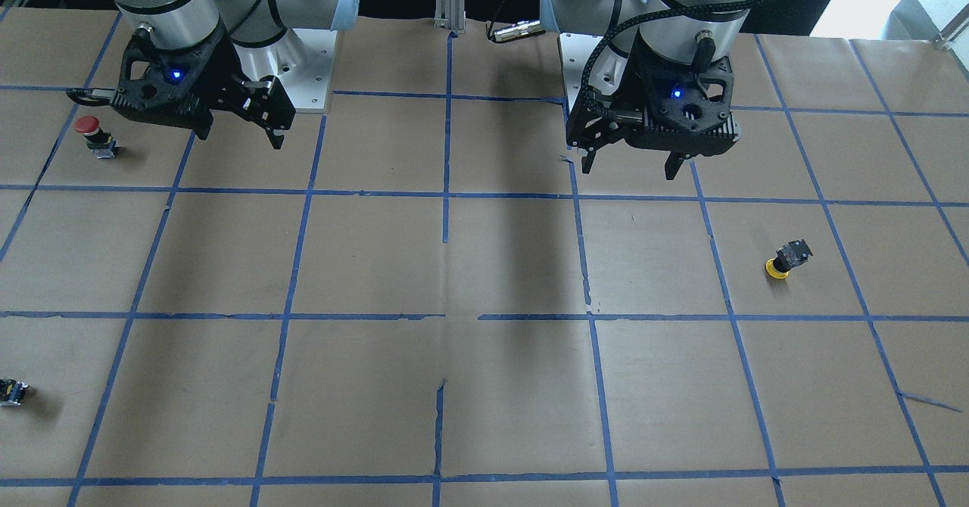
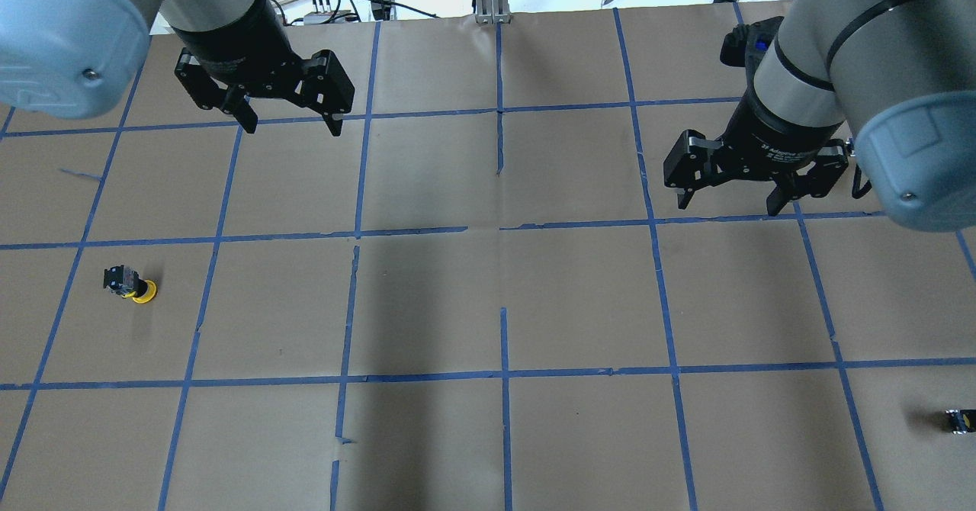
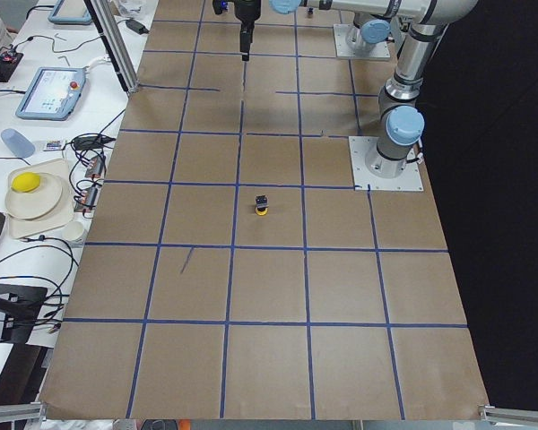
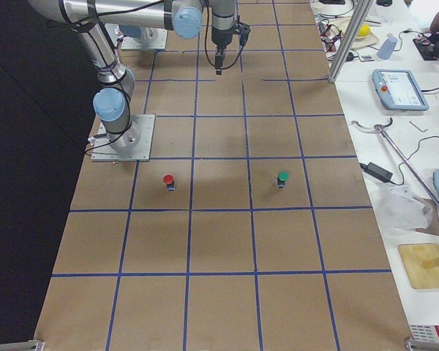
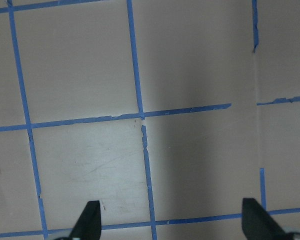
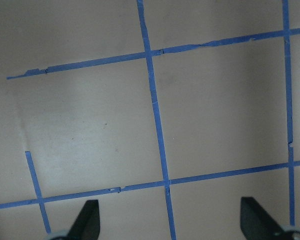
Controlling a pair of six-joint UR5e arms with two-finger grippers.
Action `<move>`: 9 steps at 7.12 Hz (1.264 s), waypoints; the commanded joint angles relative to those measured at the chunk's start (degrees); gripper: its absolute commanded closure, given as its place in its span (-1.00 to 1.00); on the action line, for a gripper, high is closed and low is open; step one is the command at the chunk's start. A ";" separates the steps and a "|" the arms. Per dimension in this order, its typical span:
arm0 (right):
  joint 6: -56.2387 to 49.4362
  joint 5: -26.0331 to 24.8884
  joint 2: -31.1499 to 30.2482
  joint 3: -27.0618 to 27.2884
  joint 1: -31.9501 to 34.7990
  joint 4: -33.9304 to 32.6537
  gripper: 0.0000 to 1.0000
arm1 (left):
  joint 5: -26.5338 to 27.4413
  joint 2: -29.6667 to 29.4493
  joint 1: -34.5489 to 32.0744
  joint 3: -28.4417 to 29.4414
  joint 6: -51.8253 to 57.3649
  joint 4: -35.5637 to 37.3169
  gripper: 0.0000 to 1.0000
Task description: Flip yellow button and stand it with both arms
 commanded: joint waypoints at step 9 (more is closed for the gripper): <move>1.25 2.70 0.06 1.68 -0.22 -1.93 -1.00 | 0.11 -6.97 34.54 -16.16 38.04 14.39 -0.99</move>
